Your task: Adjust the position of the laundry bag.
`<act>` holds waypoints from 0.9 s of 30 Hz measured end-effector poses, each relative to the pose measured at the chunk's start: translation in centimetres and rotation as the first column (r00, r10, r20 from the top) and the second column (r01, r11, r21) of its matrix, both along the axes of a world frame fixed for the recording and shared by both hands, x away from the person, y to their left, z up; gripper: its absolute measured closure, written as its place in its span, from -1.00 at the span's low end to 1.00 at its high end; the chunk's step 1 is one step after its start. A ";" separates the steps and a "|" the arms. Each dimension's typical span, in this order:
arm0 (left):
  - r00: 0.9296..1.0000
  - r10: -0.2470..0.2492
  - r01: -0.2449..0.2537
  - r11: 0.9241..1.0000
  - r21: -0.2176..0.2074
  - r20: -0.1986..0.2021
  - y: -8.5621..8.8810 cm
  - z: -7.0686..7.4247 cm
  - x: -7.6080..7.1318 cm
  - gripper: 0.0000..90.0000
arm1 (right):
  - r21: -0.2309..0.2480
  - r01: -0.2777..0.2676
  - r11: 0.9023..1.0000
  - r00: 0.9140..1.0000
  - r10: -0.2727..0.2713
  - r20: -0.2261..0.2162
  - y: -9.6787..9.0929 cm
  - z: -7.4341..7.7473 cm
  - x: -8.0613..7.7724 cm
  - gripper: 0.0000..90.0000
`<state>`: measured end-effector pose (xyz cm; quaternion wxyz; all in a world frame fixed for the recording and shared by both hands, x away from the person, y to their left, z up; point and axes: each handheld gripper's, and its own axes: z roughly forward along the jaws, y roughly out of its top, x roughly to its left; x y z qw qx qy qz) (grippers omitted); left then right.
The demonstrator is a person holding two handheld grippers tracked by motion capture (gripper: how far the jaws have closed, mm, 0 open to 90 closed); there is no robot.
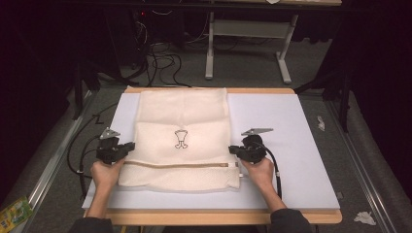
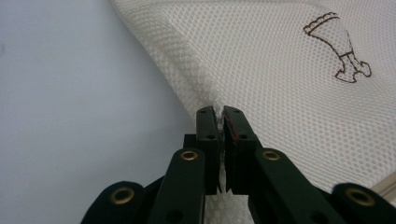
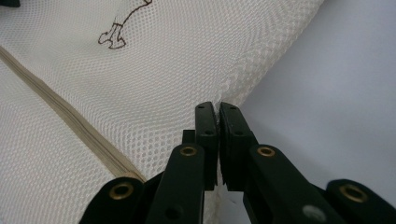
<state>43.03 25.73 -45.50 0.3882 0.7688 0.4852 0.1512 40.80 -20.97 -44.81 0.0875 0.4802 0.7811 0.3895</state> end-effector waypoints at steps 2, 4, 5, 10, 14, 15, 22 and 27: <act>1.000 -0.006 0.006 1.000 -0.017 0.001 -0.7 0.0 0.1 0.91 | -0.001 0.013 1.000 1.000 -0.013 0.004 -0.9 0.1 0.0 0.96; 1.000 -0.008 0.008 1.000 -0.023 -0.002 -0.9 -0.1 0.2 0.91 | 0.005 0.021 1.000 1.000 -0.021 0.007 -1.4 0.2 -0.2 0.96; 1.000 -0.016 0.016 0.999 -0.029 -0.007 -1.3 0.0 0.3 0.91 | 0.010 0.024 1.000 1.000 -0.024 0.008 -1.7 0.2 -0.3 0.96; 0.999 -0.033 0.033 0.999 -0.040 0.013 -2.1 0.5 0.2 0.91 | 0.008 0.042 0.999 0.999 -0.042 0.013 -2.8 0.5 -0.6 0.96; 0.999 -0.039 0.040 0.998 -0.043 0.005 -2.4 0.4 0.3 0.91 | 0.006 0.048 0.999 0.999 -0.048 0.014 -3.4 0.4 -0.7 0.96; 0.999 -0.042 0.042 0.998 -0.041 0.002 -2.5 0.4 0.4 0.91 | 0.007 0.048 0.999 0.999 -0.048 0.018 -3.5 0.4 -0.8 0.96; 0.998 -0.052 0.053 0.997 -0.048 0.022 -3.4 0.8 0.3 0.91 | 0.007 0.060 0.998 0.998 -0.060 0.026 -4.3 0.3 -1.1 0.96; 0.998 -0.059 0.061 0.996 -0.065 0.028 -4.1 0.7 0.4 0.91 | 0.006 0.066 0.998 0.997 -0.066 0.030 -5.2 0.4 -1.3 0.96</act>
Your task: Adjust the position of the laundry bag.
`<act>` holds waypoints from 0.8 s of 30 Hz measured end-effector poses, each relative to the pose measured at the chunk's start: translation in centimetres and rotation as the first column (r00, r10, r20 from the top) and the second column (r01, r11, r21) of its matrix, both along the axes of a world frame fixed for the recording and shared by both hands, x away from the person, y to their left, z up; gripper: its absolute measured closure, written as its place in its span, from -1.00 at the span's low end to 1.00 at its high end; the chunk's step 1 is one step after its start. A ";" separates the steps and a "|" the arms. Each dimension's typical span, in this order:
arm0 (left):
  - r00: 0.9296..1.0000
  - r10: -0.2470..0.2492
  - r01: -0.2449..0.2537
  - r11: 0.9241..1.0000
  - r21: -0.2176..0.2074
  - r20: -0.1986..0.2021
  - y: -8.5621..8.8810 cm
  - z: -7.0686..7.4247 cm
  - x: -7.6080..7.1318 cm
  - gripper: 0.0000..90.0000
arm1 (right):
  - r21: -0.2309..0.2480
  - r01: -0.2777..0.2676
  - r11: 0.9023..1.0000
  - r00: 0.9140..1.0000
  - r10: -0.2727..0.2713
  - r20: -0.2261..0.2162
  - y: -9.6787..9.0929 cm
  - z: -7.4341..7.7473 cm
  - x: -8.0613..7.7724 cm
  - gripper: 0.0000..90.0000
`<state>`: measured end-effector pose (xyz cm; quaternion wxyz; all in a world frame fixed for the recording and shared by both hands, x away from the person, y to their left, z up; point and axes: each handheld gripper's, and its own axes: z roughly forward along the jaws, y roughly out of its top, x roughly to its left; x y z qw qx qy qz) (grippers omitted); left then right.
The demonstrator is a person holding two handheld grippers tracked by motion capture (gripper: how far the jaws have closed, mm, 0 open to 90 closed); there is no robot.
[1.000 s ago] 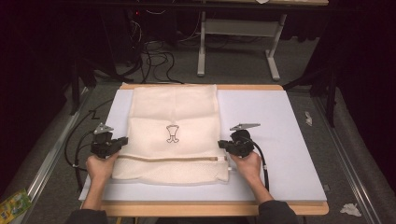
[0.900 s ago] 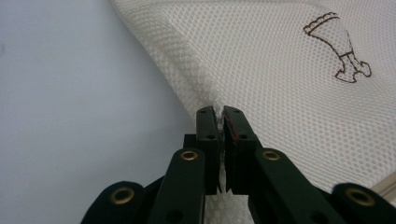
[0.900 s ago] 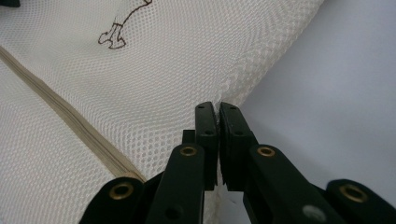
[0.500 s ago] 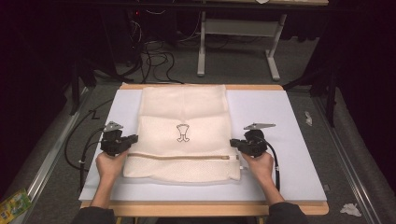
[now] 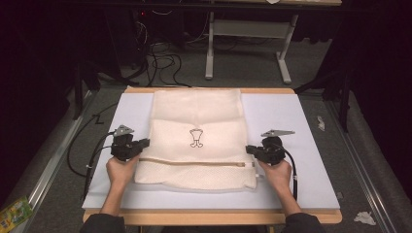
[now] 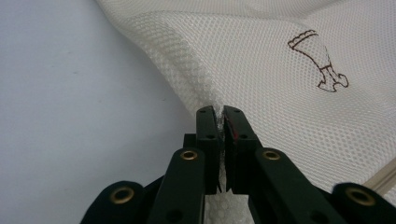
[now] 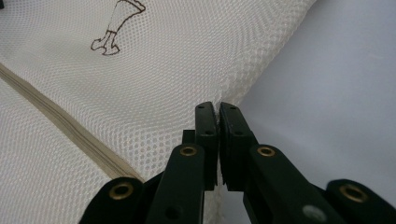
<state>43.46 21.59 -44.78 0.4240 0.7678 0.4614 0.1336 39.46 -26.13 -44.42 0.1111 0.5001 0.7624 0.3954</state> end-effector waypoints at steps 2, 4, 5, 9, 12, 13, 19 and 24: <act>1.000 -0.008 0.008 1.000 -0.008 -0.002 -0.3 0.0 0.0 0.91 | 0.007 0.009 1.000 1.000 -0.009 0.006 -0.5 0.1 -0.3 0.96; 1.000 -0.009 0.009 1.000 -0.013 -0.004 -0.4 0.0 0.0 0.91 | 0.011 0.013 1.000 1.000 -0.013 0.010 -0.8 0.1 -0.4 0.96; 1.000 -0.009 0.009 1.000 -0.020 0.000 -0.5 0.0 0.0 0.91 | 0.011 0.013 1.000 1.000 -0.013 0.010 -0.8 0.1 -0.4 0.96; 1.000 -0.023 0.023 1.000 -0.014 0.002 -1.2 -0.2 0.0 0.91 | 0.018 0.023 1.000 1.000 -0.023 0.013 -1.6 0.1 -0.7 0.96; 0.999 -0.034 0.034 0.999 -0.019 0.000 -2.1 -0.4 0.1 0.91 | 0.011 0.033 0.999 0.999 -0.033 0.016 -2.3 0.2 -1.1 0.96; 0.999 -0.034 0.034 0.999 -0.019 0.000 -2.1 -0.4 0.1 0.91 | 0.011 0.033 0.999 0.999 -0.033 0.016 -2.3 0.2 -1.1 0.96; 0.998 -0.063 0.063 0.998 -0.027 0.001 -3.3 -0.3 0.0 0.90 | -0.016 0.047 0.999 0.998 -0.047 0.032 -3.6 0.4 -1.9 0.95; 0.998 -0.070 0.070 0.997 -0.015 -0.006 -4.3 -0.7 0.1 0.90 | -0.013 0.060 0.998 0.998 -0.059 0.035 -4.4 0.4 -2.1 0.95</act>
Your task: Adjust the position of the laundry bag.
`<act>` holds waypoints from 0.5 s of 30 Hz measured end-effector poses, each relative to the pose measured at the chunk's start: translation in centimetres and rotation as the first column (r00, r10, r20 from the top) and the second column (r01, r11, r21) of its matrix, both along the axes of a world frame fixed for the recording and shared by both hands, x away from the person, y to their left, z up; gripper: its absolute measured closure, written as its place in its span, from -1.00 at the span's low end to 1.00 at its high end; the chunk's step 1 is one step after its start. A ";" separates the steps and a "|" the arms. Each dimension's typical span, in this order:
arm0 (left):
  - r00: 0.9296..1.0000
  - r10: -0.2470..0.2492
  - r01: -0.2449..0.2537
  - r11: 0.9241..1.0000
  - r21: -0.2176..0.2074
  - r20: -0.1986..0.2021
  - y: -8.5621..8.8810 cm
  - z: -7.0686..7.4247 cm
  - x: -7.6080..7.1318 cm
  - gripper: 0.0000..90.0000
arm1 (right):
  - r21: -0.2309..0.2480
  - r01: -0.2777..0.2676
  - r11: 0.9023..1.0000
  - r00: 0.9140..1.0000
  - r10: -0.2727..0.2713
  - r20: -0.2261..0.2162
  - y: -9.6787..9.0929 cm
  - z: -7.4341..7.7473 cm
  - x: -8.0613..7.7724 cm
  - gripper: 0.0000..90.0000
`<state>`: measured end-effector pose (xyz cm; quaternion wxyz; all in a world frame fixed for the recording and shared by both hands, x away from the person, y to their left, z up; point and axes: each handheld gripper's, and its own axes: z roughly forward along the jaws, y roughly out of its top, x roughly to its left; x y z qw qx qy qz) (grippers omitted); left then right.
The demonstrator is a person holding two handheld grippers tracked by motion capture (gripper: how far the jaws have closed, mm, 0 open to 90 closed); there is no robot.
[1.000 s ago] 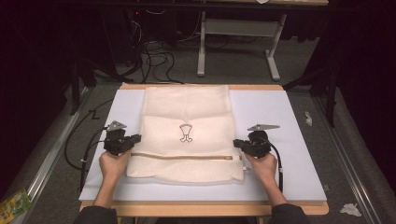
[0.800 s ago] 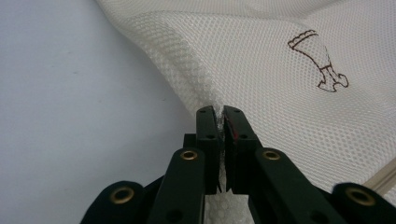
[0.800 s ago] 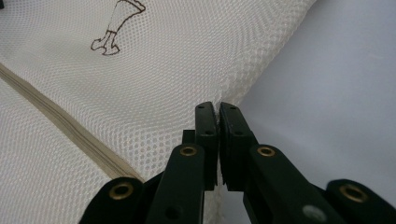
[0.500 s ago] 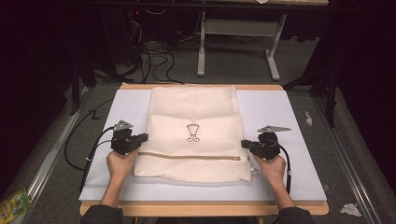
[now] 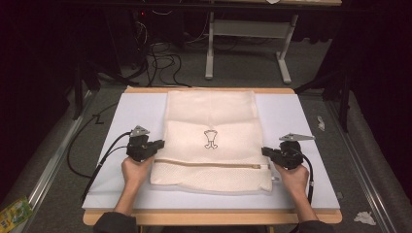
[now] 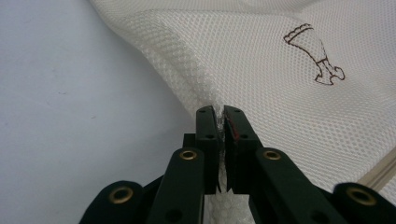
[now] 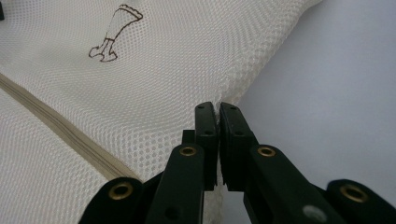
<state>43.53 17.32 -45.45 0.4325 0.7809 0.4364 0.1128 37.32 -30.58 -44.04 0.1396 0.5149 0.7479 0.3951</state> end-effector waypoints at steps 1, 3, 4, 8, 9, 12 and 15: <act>1.000 0.001 -0.001 1.000 0.000 0.000 -0.2 0.0 0.0 0.90 | 0.003 0.003 1.000 1.000 -0.003 -0.001 -0.1 0.0 -0.1 0.95; 1.000 -0.004 0.004 1.000 0.009 0.002 -0.4 0.1 0.0 0.90 | 0.004 0.005 1.000 1.000 -0.006 0.005 -0.3 -0.1 -0.1 0.95; 1.000 -0.008 0.008 1.000 0.006 0.003 -0.7 0.3 0.0 0.90 | 0.009 0.015 1.000 1.000 -0.015 0.002 -0.6 -0.1 -0.2 0.95; 1.000 -0.010 0.010 1.000 0.014 0.008 -1.2 0.3 0.1 0.90 | 0.014 0.025 1.000 1.000 -0.025 0.003 -1.1 -0.5 -0.4 0.95; 1.000 -0.007 0.007 1.000 0.016 0.009 -1.5 0.3 0.1 0.90 | 0.016 0.028 0.999 1.000 -0.028 0.002 -1.2 -0.5 -0.5 0.95; 1.000 -0.013 0.013 1.000 0.024 0.011 -2.1 0.3 0.1 0.90 | 0.018 0.035 0.999 0.999 -0.035 0.007 -1.6 -0.5 -0.7 0.95; 1.000 -0.017 0.017 1.000 0.017 0.011 -2.3 0.2 0.2 0.90 | 0.021 0.042 0.999 0.999 -0.043 0.013 -2.1 -0.5 -1.0 0.95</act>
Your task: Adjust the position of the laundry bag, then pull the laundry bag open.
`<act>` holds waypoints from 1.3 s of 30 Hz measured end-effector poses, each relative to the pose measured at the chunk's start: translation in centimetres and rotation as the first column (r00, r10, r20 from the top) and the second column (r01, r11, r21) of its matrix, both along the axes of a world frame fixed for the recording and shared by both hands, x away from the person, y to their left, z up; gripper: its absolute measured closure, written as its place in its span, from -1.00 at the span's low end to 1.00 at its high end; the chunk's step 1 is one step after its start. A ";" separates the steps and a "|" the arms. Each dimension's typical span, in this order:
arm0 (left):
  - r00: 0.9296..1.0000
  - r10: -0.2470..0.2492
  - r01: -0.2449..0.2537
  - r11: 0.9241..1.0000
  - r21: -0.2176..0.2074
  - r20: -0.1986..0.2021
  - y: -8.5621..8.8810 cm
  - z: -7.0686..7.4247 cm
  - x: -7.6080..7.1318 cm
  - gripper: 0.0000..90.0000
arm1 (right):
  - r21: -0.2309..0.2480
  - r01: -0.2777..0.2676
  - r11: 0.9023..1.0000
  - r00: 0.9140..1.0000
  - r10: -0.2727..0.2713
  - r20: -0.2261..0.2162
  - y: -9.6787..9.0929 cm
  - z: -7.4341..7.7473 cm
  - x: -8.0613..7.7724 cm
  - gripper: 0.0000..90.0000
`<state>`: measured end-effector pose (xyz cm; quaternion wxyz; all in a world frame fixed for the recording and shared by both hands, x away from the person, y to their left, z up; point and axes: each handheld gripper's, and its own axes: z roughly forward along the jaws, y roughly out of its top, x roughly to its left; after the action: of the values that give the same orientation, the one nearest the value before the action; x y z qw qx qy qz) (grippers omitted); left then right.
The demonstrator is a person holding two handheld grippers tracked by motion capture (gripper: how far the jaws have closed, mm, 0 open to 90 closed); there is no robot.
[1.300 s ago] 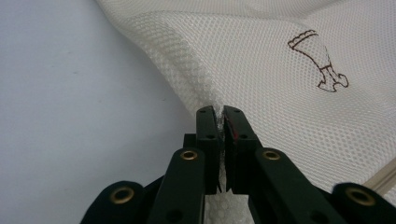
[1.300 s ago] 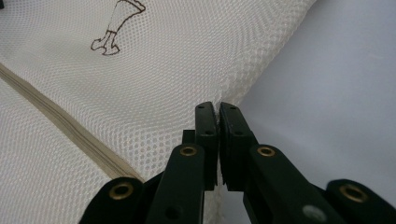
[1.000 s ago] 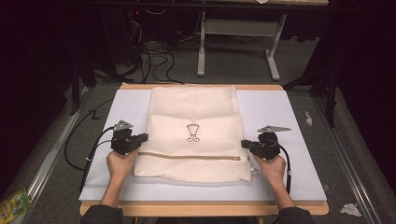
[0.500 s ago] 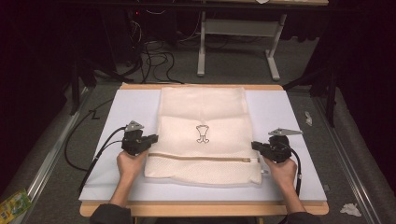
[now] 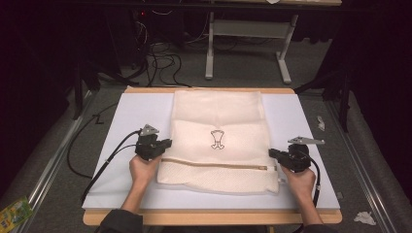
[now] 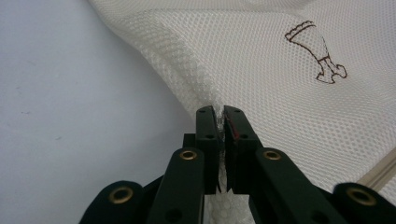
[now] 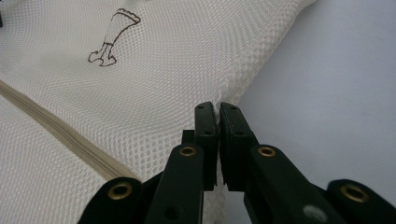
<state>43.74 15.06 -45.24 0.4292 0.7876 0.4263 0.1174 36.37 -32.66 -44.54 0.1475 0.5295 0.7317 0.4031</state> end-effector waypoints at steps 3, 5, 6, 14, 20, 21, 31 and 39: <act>1.000 0.005 -0.005 1.000 0.011 0.003 -0.2 -0.3 0.0 0.90 | 0.001 0.001 1.000 1.000 -0.001 -0.007 -0.1 -0.1 -0.1 0.94; 1.000 0.006 -0.007 1.000 0.018 0.007 -0.2 -0.4 -0.1 0.89 | -0.007 0.001 1.000 1.000 -0.001 -0.010 0.0 -0.2 0.0 0.94; 1.000 0.007 -0.007 1.000 0.020 0.007 -0.2 -0.4 -0.1 0.89 | -0.010 0.001 1.000 1.000 -0.002 -0.010 0.0 -0.2 0.0 0.94; 1.000 0.002 -0.002 1.000 0.027 0.013 -0.1 -0.2 -0.3 0.85 | -0.014 0.002 1.000 1.000 -0.003 -0.017 0.0 -0.5 0.0 0.92; 1.000 0.001 -0.002 0.999 0.039 0.013 -0.1 -0.3 -0.5 0.83 | -0.024 -0.001 1.000 1.000 0.000 -0.027 0.0 -0.8 0.1 0.89; 1.000 0.002 -0.003 0.999 0.042 0.014 -0.2 -0.4 -0.5 0.83 | -0.025 0.003 1.000 0.999 -0.004 -0.036 0.1 -0.9 0.1 0.87; 0.999 0.009 -0.013 0.996 0.091 0.045 -0.1 -0.7 -0.9 0.65 | -0.014 0.017 1.000 0.999 -0.017 -0.031 0.0 -1.4 0.0 0.56; 0.995 0.015 -0.023 0.996 0.088 0.098 0.0 -0.2 -1.9 0.38 | -0.001 0.038 0.999 0.999 -0.038 0.016 -0.3 -1.2 -0.7 0.32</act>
<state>41.79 15.10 -45.40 0.4129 0.7951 0.4068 0.1786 35.72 -33.00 -45.73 0.1614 0.5399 0.7206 0.4039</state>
